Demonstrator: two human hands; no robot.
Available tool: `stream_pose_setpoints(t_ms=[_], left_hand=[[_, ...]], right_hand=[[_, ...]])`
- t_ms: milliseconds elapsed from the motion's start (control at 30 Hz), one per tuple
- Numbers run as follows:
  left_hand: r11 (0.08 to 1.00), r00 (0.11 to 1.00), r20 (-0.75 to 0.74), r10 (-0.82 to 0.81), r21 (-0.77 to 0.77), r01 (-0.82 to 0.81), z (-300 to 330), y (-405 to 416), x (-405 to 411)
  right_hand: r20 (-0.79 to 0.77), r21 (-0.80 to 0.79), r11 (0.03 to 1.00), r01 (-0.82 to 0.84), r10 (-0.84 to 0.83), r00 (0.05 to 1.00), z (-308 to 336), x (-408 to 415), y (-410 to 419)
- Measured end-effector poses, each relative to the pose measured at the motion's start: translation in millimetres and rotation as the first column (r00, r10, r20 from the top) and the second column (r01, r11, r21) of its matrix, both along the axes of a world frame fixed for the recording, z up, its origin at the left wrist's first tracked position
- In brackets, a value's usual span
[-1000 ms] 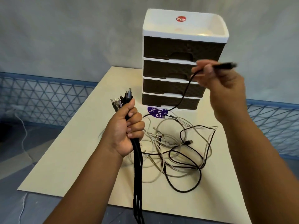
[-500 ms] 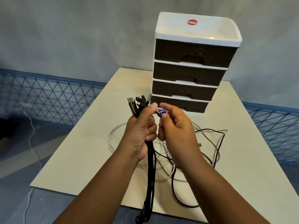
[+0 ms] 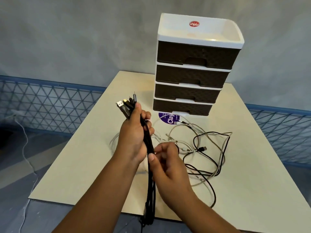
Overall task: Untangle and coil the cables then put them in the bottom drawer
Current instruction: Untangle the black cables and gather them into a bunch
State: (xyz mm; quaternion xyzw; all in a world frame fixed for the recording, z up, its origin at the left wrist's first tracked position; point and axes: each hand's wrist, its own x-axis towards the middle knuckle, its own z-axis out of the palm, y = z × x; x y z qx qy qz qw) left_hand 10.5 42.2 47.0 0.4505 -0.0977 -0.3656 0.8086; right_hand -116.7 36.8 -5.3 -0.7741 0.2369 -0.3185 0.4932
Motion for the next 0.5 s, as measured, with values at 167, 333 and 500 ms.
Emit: stream_pose_setpoints(t_ms=[167,333,500], left_hand=[[0.978,0.979,-0.165,-0.121,-0.190,0.089,-7.9,8.0,9.7],[0.940,0.950,-0.179,-0.255,-0.276,0.201,-5.9,15.0,18.2],[0.922,0.936,-0.182,-0.303,-0.304,0.239,-3.9,20.1,22.6]], right_hand=[[-0.195,-0.485,0.872,-0.066,-0.035,0.980,-45.5,-26.4,-27.0],[-0.368,-0.648,0.761,-0.030,-0.279,0.887,-58.6,-33.5,-90.4],[-0.314,-0.003,0.993,0.122,-0.117,0.942,-37.1,-32.2,-126.0]])
